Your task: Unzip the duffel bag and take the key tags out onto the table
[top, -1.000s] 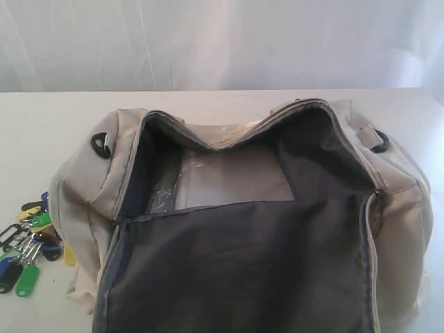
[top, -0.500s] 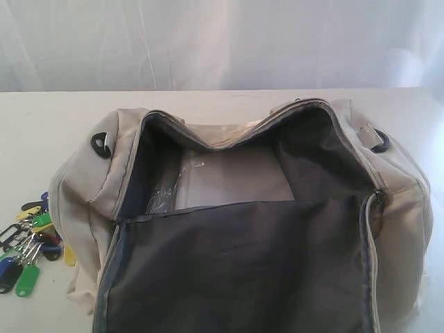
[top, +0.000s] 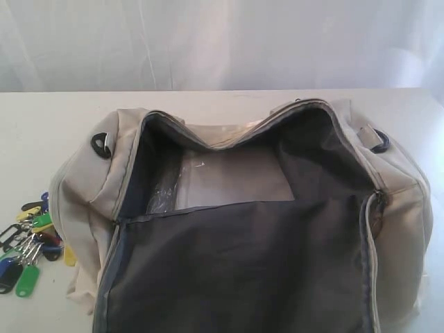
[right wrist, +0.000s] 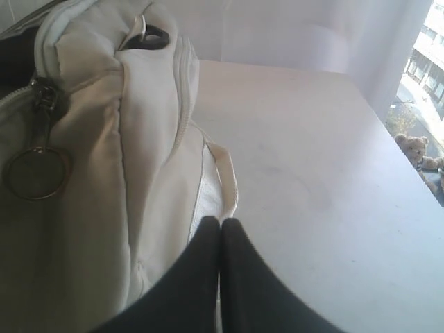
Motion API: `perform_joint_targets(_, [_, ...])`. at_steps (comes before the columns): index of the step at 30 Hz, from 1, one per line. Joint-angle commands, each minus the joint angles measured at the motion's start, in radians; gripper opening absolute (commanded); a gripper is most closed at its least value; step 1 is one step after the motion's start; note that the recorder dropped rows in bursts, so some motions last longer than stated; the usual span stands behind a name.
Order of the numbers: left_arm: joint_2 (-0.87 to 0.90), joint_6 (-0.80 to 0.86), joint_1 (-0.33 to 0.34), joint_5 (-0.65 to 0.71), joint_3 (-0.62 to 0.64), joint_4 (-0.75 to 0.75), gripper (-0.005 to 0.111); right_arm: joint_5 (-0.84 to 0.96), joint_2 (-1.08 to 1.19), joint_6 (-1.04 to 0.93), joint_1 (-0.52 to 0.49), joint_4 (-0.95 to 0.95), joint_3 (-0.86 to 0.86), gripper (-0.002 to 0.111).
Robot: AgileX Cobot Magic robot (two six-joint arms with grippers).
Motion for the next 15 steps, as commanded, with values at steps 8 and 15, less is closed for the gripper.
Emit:
perform_joint_targets(8, [-0.004,0.0,-0.006,0.001,0.004,0.002,0.0,-0.013,-0.006,0.005,0.061,-0.007,0.005,0.0])
perform_joint_targets(15, [-0.004,0.0,-0.006,0.001,0.004,0.002,0.0,-0.011,-0.006,0.005,0.061,-0.007,0.005,0.0])
